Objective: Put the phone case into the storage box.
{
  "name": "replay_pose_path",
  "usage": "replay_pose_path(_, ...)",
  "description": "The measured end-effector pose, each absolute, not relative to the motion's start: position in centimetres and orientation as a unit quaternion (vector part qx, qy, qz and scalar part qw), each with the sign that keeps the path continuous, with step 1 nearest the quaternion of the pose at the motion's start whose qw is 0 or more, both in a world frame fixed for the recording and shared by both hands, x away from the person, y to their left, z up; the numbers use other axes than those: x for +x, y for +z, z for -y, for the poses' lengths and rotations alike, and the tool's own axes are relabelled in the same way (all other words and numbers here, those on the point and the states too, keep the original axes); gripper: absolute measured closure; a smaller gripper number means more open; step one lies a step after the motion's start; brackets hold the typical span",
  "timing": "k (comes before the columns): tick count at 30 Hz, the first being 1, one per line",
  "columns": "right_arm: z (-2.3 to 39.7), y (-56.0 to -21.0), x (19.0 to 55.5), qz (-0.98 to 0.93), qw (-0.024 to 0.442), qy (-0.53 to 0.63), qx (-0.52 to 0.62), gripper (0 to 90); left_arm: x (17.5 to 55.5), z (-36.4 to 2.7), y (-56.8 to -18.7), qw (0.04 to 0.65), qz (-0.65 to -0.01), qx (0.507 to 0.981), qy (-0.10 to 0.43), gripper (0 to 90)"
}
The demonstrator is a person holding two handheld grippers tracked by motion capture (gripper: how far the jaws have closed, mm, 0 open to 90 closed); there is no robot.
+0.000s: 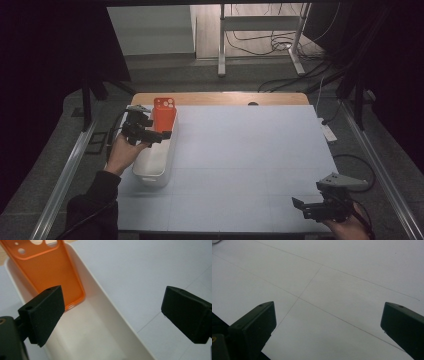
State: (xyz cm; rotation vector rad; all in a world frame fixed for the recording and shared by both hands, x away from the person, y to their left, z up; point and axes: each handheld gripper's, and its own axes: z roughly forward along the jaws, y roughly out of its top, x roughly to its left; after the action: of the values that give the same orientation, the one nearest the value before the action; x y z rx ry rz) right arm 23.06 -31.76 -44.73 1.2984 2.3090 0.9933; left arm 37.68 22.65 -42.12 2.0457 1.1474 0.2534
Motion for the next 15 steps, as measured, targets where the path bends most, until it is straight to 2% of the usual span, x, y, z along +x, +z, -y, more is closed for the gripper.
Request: replay_pose_path(15, 31.8, -44.7, 23.1, -0.806, 0.153, 0.347, 0.454, 0.0, 35.0, -21.6, -42.3, 0.391, -0.427, 0.808, 0.107, 2.7)
